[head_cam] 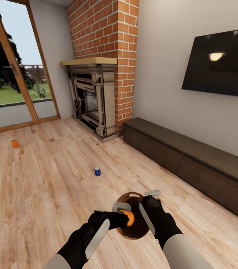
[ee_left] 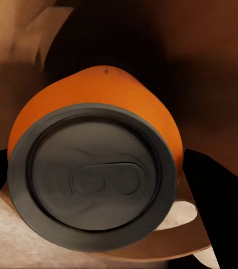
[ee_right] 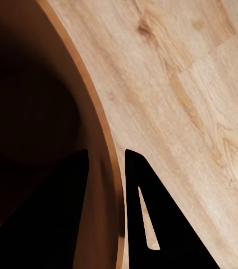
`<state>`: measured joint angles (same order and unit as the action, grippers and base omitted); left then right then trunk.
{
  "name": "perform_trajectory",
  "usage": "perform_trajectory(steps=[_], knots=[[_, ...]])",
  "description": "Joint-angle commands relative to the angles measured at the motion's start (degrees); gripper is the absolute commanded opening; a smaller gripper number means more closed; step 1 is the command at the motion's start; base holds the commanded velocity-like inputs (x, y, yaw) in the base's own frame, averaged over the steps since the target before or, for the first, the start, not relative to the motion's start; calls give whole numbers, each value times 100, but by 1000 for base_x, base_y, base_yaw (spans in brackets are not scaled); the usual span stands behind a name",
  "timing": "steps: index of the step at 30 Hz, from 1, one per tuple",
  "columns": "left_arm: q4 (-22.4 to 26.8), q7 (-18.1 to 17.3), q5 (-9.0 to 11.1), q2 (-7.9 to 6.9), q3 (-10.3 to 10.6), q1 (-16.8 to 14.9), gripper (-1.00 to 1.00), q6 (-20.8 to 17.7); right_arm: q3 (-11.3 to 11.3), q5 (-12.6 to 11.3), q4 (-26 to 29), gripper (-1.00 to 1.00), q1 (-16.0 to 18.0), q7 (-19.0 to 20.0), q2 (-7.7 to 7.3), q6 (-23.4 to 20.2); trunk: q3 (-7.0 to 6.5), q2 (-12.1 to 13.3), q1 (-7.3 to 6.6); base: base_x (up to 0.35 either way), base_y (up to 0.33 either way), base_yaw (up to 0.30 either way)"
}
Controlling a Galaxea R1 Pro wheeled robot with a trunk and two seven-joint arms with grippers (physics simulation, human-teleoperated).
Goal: Put the three can of soda from the living room inside the tash can in the kitchen.
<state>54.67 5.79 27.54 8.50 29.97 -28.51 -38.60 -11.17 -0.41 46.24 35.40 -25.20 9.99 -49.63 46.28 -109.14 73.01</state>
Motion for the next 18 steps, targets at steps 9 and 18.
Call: perform_trajectory(steps=[9,18], knots=[[-331,1,9,3,8,-35,-100,196,-14,15,40,-100,2,29,1,-140,-1,0,0,0,0,0],[-422,1,6,6,9,-41,-100,339,-147,-13,51,-100,2,48,1,-235,-1,0,0,0,0,0]])
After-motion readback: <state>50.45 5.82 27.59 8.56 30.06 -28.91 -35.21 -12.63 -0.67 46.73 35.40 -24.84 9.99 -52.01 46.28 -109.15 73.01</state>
